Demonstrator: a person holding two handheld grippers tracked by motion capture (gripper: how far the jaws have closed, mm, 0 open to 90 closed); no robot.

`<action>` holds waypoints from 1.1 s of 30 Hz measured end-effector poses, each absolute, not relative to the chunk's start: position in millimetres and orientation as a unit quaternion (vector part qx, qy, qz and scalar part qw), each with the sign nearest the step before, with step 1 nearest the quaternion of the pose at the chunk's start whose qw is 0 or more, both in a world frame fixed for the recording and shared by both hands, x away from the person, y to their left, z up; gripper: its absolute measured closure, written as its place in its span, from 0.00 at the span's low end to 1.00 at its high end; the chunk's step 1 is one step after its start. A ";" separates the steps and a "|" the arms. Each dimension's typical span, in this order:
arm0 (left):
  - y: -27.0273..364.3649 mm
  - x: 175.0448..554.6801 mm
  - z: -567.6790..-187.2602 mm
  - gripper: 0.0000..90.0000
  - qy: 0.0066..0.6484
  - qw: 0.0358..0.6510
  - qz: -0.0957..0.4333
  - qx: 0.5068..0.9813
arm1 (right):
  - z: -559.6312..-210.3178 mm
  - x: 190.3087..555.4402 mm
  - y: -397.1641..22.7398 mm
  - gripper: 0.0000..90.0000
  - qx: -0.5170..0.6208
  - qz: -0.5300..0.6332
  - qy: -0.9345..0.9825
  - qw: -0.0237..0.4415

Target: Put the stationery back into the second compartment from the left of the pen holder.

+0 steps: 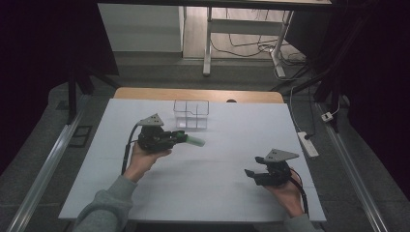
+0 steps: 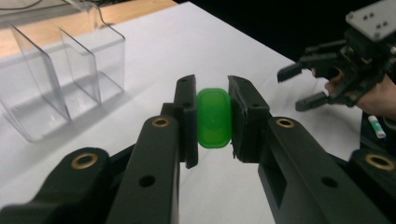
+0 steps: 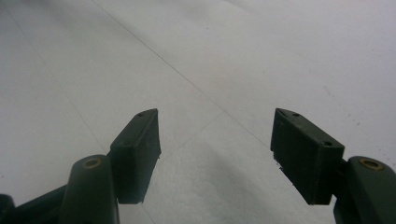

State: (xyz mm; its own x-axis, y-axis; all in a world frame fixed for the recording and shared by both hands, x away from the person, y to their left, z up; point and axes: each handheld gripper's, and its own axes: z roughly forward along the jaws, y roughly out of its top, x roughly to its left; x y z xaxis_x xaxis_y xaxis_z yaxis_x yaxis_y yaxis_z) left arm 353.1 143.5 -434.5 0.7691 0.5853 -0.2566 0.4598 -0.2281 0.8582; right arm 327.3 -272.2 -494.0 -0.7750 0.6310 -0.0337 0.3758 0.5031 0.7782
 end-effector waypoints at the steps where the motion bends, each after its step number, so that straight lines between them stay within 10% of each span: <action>1: 144.0 355.6 -431.8 0.82 0.336 0.524 0.060 0.780 | -494.1 327.6 -272.9 0.36 0.295 0.401 0.852 0.161; 33: 156.3 424.2 -374.8 0.82 0.381 0.482 0.124 0.779 | -495.6 330.3 -277.2 0.36 0.303 0.407 0.848 0.152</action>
